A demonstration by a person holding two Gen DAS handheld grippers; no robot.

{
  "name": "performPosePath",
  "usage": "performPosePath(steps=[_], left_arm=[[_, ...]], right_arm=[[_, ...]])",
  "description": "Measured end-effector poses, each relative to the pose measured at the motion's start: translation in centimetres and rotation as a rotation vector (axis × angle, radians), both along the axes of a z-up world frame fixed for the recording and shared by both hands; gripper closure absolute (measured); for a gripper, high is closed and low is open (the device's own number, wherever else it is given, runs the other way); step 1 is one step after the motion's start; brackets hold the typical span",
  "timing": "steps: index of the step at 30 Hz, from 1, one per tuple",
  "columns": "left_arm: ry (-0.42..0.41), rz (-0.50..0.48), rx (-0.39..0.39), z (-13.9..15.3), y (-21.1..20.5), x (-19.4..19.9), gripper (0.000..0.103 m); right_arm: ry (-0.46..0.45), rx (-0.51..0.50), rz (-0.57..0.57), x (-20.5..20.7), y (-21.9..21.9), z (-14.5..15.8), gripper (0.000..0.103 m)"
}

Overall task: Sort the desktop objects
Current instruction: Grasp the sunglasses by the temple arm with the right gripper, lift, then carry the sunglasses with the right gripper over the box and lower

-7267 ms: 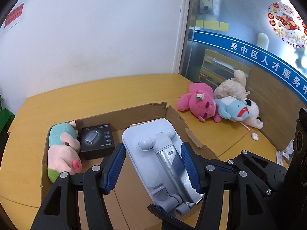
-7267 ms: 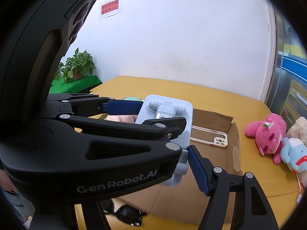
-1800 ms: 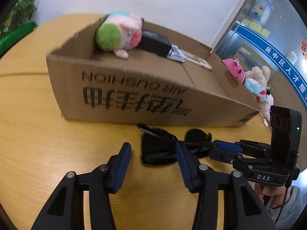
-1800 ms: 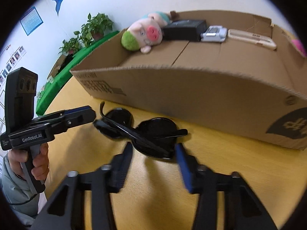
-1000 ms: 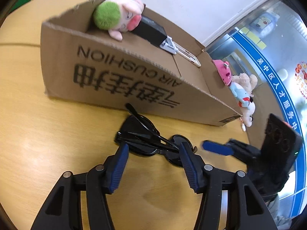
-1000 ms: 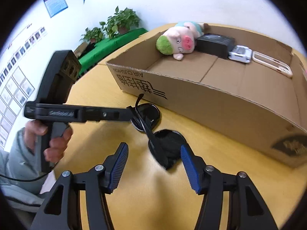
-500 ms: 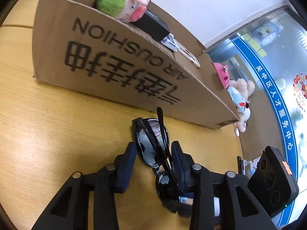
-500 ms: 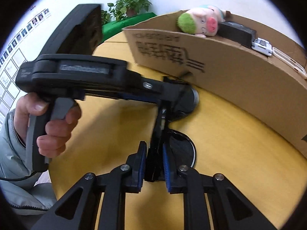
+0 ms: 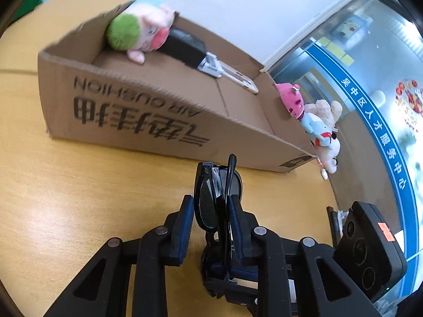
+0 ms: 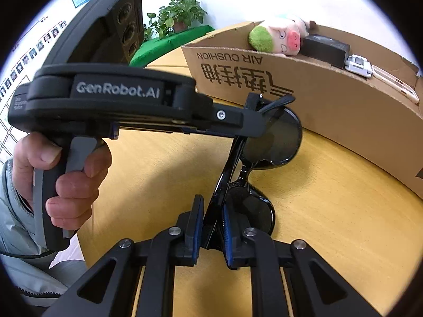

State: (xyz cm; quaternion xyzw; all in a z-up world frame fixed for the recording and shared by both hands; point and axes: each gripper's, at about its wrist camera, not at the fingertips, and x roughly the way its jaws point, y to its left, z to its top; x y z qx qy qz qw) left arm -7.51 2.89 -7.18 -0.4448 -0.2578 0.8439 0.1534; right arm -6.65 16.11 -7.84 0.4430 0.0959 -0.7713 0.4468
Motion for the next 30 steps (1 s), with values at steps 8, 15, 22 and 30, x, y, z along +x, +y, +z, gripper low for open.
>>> performPosePath(steps=[8, 15, 22, 30], left_arm=[[0.079, -0.024, -0.011, 4.7, 0.8, 0.1, 0.079], [0.184, -0.038, -0.044, 10.9, 1.2, -2.0, 0.079], [0.246, -0.061, -0.099, 16.1, 0.5, -7.4, 0.079], [0.156, -0.049, -0.083, 15.9, -3.3, -15.8, 0.079]], right_arm=[[0.057, -0.068, -0.041, -0.3, 1.3, 3.6, 0.092], [0.160, -0.121, -0.065, -2.3, 1.5, 8.9, 0.092], [0.203, -0.189, -0.086, -7.9, 0.3, 13.4, 0.092], [0.089, -0.226, -0.089, -16.4, -2.7, 14.2, 0.092]])
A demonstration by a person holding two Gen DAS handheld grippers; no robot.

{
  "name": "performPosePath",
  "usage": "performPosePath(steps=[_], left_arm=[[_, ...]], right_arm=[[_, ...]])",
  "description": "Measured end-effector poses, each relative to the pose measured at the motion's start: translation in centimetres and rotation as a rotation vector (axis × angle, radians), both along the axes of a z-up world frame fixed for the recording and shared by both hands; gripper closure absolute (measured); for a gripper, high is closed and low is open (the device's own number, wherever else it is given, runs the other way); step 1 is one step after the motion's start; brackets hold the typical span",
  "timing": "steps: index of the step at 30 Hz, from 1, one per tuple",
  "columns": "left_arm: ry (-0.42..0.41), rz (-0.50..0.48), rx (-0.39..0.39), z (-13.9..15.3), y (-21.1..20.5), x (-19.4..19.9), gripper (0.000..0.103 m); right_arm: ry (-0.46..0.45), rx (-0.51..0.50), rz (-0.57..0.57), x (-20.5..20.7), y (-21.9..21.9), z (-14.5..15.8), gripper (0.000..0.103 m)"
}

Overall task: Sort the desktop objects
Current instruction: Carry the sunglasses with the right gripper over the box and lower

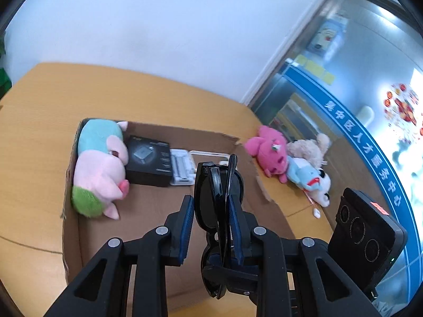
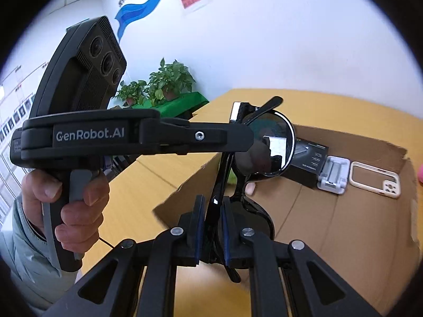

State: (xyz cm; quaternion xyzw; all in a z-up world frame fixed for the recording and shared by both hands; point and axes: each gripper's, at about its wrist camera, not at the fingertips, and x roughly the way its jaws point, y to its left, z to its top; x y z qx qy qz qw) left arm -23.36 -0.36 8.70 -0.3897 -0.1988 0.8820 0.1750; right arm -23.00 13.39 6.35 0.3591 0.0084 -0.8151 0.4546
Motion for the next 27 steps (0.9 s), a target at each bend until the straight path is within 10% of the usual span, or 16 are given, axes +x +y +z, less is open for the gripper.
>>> performPosePath(steps=[15, 27], left_arm=[[-0.343, 0.060, -0.009, -12.6, -4.0, -11.1, 0.079], [-0.368, 0.041, -0.221, -14.2, -1.0, -12.3, 0.079]], right_arm=[[-0.432, 0.148, 0.018, -11.2, -5.7, -10.3, 0.092], [-0.596, 0.106, -0.055, -12.8, -4.7, -14.0, 0.093]])
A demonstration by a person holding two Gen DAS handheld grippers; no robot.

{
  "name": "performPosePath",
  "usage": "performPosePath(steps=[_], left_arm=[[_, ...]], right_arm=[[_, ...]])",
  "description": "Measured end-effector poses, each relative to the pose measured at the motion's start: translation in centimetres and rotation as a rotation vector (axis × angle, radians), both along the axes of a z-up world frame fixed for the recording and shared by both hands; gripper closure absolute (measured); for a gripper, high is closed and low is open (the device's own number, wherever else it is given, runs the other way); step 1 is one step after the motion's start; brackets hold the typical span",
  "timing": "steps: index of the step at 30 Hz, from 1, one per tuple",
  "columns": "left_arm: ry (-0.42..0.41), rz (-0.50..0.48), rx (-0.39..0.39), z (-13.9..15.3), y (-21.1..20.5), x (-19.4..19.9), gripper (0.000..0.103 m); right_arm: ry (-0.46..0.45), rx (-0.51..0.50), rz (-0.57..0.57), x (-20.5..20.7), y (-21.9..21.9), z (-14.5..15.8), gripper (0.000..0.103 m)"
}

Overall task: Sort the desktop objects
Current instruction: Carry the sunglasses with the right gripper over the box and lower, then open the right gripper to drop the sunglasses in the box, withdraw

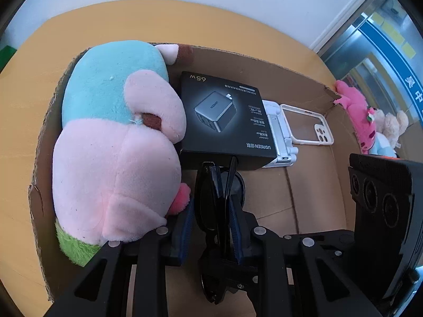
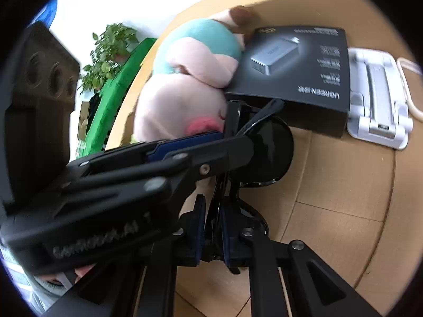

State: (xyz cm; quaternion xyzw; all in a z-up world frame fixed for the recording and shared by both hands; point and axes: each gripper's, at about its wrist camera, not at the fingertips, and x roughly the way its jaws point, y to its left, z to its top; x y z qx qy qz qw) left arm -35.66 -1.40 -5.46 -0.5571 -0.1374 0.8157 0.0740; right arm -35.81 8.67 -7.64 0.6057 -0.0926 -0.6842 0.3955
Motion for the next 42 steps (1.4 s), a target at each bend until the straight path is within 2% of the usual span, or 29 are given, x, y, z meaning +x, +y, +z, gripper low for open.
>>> performPosePath(steps=[7, 12, 17, 21, 26, 27, 28, 31, 33, 36, 38, 40, 42], left_arm=[[0.016, 0.026, 0.001, 0.7, -0.2, 0.7, 0.080], [0.080, 0.048, -0.011, 3.2, -1.0, 2.5, 0.079], [0.148, 0.083, -0.001, 6.0, -2.2, 5.0, 0.079], [0.172, 0.111, 0.004, 7.1, -3.5, 6.3, 0.079], [0.182, 0.119, -0.022, 7.6, -4.1, 7.6, 0.079], [0.188, 0.120, -0.029, 7.7, -4.1, 7.9, 0.079], [0.199, 0.122, -0.039, 7.9, -4.0, 8.1, 0.079], [0.255, 0.124, -0.077, 8.6, -3.6, 9.4, 0.074], [0.296, 0.126, -0.099, 9.3, -3.3, 10.3, 0.070], [0.370, 0.135, -0.158, 10.2, -2.4, 11.9, 0.056], [0.423, 0.145, -0.188, 10.7, -1.6, 13.2, 0.043], [0.490, 0.143, -0.214, 11.0, -0.5, 14.8, 0.034], [0.563, 0.162, -0.244, 10.8, 0.7, 16.6, 0.027]], right_arm=[[-0.052, -0.037, -0.070, 0.3, 1.0, -1.1, 0.094], [-0.074, -0.051, -0.104, 0.9, 1.3, -1.4, 0.094], [-0.089, -0.057, -0.110, -0.4, 0.8, -2.1, 0.094], [-0.093, -0.062, -0.113, -1.1, -0.2, -2.3, 0.093], [-0.098, -0.033, -0.103, -1.5, -1.0, -2.2, 0.088], [-0.089, -0.026, -0.095, -1.4, -1.2, -2.0, 0.081], [-0.072, -0.025, -0.086, -1.1, -1.2, -1.6, 0.069], [0.037, 0.013, -0.079, -0.2, -0.9, 0.5, 0.052], [0.136, 0.064, -0.079, 0.7, -0.4, 2.4, 0.046], [0.259, 0.103, -0.096, 2.4, 1.2, 5.1, 0.040], [0.385, 0.133, -0.135, 4.6, 3.0, 7.5, 0.035], [0.506, 0.157, -0.176, 7.1, 5.4, 9.1, 0.022], [0.643, 0.167, -0.254, 10.5, 7.9, 10.4, 0.022]])
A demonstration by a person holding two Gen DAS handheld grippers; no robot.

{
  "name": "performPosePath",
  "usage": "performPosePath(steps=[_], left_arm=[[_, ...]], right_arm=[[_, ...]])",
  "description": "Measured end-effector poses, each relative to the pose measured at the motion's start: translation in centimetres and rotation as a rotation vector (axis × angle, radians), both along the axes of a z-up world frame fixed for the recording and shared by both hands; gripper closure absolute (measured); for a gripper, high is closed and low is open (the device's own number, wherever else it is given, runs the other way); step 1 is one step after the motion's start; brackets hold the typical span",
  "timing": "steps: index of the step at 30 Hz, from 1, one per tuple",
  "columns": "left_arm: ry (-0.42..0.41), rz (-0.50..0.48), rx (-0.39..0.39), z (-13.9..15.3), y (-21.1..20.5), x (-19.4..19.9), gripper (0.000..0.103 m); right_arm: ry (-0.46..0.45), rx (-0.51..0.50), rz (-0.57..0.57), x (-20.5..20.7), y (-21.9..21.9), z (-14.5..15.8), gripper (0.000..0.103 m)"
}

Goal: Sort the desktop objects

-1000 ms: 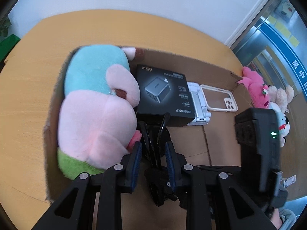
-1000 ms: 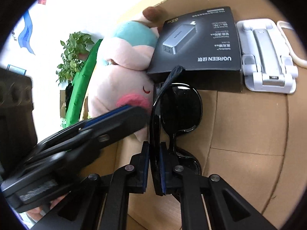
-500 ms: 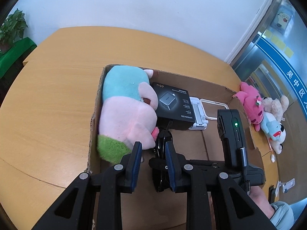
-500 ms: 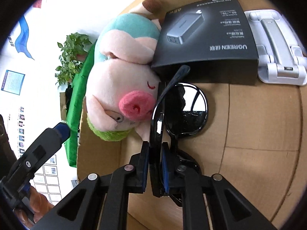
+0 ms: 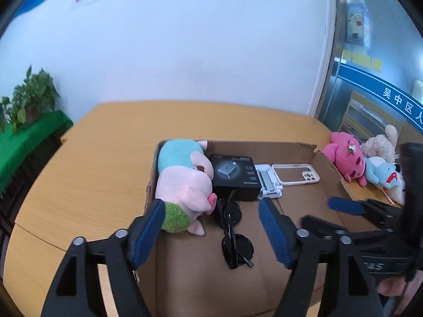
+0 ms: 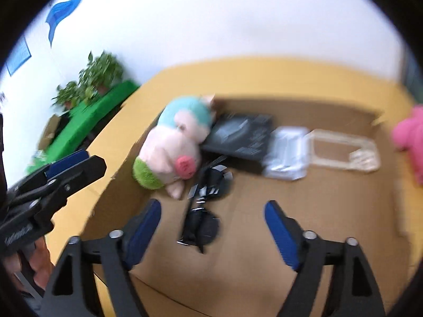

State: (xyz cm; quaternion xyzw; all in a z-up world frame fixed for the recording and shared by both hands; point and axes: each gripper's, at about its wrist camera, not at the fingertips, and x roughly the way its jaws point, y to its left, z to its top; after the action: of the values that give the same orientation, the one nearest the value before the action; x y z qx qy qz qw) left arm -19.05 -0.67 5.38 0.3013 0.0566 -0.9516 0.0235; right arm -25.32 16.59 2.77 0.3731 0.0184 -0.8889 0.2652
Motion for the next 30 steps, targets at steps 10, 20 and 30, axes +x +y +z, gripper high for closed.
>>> performPosePath(steps=[10, 20, 30], left_arm=[[0.234, 0.098, -0.150, -5.1, 4.5, 5.5, 0.001], [0.146, 0.125, -0.136, -10.4, 5.4, 4.7, 0.000], [0.092, 0.122, -0.157, -10.9, 5.8, 3.6, 0.000]], right_arm=[[0.251, -0.002, -0.227, 7.4, 6.5, -3.4, 0.017], [0.275, 0.026, -0.252, 7.6, 5.4, -7.8, 0.012], [0.311, 0.045, -0.283, 7.6, 4.6, -8.3, 0.000]])
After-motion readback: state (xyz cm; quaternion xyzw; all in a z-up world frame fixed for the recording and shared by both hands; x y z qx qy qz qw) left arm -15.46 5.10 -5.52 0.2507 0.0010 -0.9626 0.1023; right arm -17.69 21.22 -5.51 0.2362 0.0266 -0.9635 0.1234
